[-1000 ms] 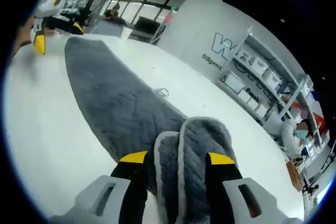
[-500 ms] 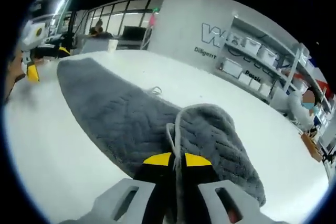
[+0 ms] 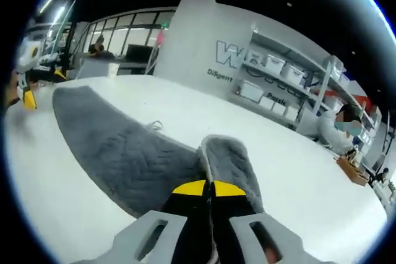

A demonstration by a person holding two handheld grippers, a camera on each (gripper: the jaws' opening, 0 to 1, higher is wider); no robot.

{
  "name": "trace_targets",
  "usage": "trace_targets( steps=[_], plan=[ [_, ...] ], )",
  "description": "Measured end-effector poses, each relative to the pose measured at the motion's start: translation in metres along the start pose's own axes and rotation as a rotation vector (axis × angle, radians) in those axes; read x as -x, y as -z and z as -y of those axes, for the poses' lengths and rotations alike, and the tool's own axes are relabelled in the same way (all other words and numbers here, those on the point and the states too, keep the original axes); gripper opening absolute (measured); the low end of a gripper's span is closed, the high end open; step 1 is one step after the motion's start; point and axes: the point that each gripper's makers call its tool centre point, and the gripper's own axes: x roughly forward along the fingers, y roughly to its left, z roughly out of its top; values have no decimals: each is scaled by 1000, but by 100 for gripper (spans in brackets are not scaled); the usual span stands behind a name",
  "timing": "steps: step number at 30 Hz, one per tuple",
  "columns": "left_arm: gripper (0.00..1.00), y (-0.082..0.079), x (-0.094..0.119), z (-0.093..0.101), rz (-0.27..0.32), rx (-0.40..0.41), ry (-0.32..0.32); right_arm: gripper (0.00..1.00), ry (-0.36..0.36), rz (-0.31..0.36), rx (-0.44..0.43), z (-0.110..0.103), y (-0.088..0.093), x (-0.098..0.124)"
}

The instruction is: Open the folded towel by lifting each exposed corner and separating the folded layers until the towel lies flat within the target outline without major curled edges

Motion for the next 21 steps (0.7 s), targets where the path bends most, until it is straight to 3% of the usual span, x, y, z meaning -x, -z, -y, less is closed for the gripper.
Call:
trace_targets(
  steps=[12, 21],
  plan=[
    [97, -1, 1, -5, -3, -15, -22, 0, 178, -32, 81, 68, -11, 5],
    [97, 1, 0, -7, -7, -12, -24, 0, 268, -90, 152, 114, -7, -12]
  ],
)
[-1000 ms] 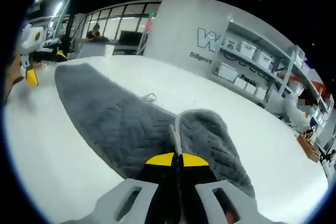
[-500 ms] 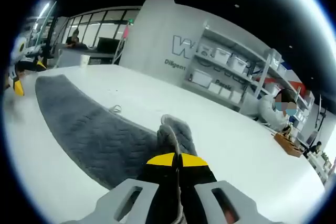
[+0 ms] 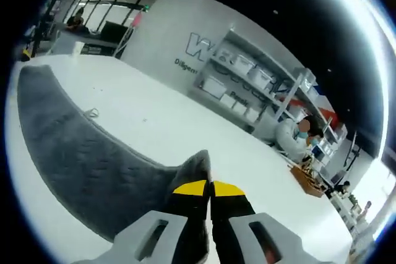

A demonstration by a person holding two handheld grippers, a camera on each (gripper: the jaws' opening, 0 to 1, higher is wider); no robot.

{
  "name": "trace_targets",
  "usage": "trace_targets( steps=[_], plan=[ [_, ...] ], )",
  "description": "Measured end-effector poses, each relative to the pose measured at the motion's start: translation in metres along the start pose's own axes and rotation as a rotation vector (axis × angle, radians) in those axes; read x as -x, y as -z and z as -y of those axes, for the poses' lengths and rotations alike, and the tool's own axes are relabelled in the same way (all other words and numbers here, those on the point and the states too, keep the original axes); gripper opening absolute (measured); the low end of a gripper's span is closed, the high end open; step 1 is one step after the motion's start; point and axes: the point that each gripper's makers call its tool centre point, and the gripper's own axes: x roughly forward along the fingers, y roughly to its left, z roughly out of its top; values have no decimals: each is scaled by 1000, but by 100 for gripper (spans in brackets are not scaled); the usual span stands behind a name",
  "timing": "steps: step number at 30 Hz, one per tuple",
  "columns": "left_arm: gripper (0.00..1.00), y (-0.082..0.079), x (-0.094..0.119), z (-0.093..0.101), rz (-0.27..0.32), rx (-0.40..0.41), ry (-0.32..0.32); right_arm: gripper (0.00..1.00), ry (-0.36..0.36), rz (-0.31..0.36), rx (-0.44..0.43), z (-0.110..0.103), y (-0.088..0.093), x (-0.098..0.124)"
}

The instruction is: Open the folded towel by lifting each exposed corner and separating the folded layers until the towel lies flat within the target outline without major curled edges

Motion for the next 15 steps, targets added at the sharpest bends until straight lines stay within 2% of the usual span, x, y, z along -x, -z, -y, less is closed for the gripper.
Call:
trace_targets(
  steps=[6, 11, 15],
  plan=[
    [96, 3, 0, -3, -9, 0, -7, 0, 60, -67, 69, 21, 16, -19],
    [96, 3, -1, -3, -10, 1, -7, 0, 41, -124, 70, 27, 38, -44],
    [96, 5, -1, -3, -14, 0, -5, 0, 59, -198, 106, 37, 60, -63]
  ],
)
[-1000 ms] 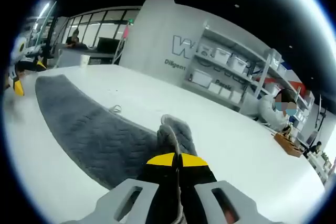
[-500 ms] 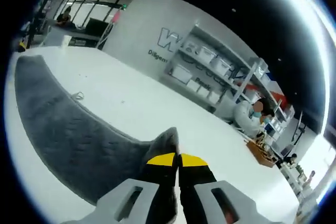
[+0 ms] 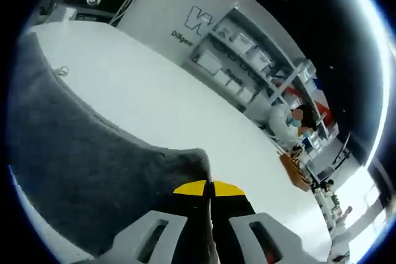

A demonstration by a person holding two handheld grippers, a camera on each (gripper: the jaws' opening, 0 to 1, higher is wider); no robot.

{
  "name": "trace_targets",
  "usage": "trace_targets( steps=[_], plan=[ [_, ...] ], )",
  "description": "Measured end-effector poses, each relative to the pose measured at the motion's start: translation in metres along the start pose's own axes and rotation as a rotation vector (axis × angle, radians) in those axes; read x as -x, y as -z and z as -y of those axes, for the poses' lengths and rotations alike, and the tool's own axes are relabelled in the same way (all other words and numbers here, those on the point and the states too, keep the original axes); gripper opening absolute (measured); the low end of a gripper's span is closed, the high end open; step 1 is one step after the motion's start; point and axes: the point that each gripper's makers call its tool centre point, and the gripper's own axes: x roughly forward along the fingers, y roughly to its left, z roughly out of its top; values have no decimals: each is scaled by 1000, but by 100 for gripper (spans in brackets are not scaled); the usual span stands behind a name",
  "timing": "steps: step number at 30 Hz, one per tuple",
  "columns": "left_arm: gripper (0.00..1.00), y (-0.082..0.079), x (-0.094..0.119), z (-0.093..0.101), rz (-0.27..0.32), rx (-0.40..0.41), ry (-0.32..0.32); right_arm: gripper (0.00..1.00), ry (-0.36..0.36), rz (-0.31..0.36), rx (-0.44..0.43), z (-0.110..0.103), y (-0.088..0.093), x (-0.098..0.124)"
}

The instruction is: Open the folded towel by lifting each exposed corner and separating the folded layers until the towel lies flat within the target outline without major curled edges

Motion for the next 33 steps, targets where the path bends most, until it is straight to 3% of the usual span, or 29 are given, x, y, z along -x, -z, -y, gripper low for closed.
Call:
trace_targets(
  steps=[5, 9, 13, 21, 23, 30, 33],
  plan=[
    [96, 1, 0, -2, -4, 5, -4, 0, -29, -28, -23, -5, 12, -16],
    [96, 2, 0, -3, -5, 6, -6, 3, -1, -45, -14, -4, 22, -26],
    [96, 3, 0, -2, -8, 5, -3, 29, 48, -110, 16, 4, 37, -31],
    [96, 2, 0, -3, -8, 8, -6, 61, 112, -121, -7, 25, 35, -12],
    [96, 2, 1, -3, -7, 8, -7, 66, 106, -124, -5, 24, 32, -4],
    [96, -1, 4, -6, 3, 16, -13, 100, 65, -132, -41, 14, 25, 33],
    [99, -1, 6, -10, 2, 15, -22, 99, 16, -124, -51, 1, 22, 46]
  ],
)
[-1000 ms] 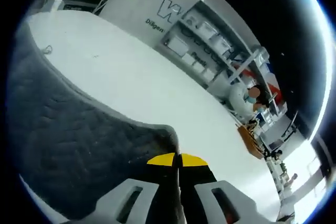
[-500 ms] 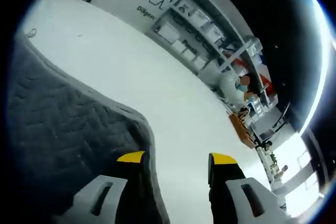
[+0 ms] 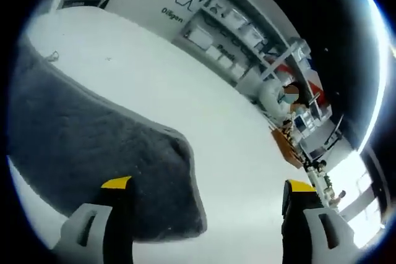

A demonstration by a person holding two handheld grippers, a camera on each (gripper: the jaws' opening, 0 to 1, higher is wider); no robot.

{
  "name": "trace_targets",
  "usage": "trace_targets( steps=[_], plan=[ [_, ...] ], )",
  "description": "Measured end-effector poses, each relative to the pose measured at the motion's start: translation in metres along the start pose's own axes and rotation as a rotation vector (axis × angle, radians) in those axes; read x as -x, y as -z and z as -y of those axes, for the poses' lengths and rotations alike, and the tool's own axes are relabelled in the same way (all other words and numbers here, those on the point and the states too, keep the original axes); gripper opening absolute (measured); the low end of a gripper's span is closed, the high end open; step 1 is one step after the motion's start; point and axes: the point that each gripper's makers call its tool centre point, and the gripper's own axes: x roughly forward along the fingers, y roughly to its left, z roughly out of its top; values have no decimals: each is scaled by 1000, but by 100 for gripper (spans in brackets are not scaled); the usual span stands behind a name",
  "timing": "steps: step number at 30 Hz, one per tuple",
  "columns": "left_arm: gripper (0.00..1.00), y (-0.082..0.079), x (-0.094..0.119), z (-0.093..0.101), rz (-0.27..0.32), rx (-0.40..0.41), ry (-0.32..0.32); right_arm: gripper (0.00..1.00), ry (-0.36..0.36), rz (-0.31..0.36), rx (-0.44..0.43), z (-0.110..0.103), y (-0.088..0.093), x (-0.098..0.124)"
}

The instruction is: Open the folded towel by lifting each exposed corner and separating the folded layers until the towel lies flat within the target outline without major curled edges

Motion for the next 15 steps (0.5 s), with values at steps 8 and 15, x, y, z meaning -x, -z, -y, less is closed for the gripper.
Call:
trace_targets(
  steps=[8, 15],
  plan=[
    [100, -5, 5, -7, 39, 66, 17, 99, -244, 94, -157, -66, -19, 28],
    [100, -5, 9, -21, 42, 65, -34, 99, -449, 128, -201, -133, -29, 50]
  ],
)
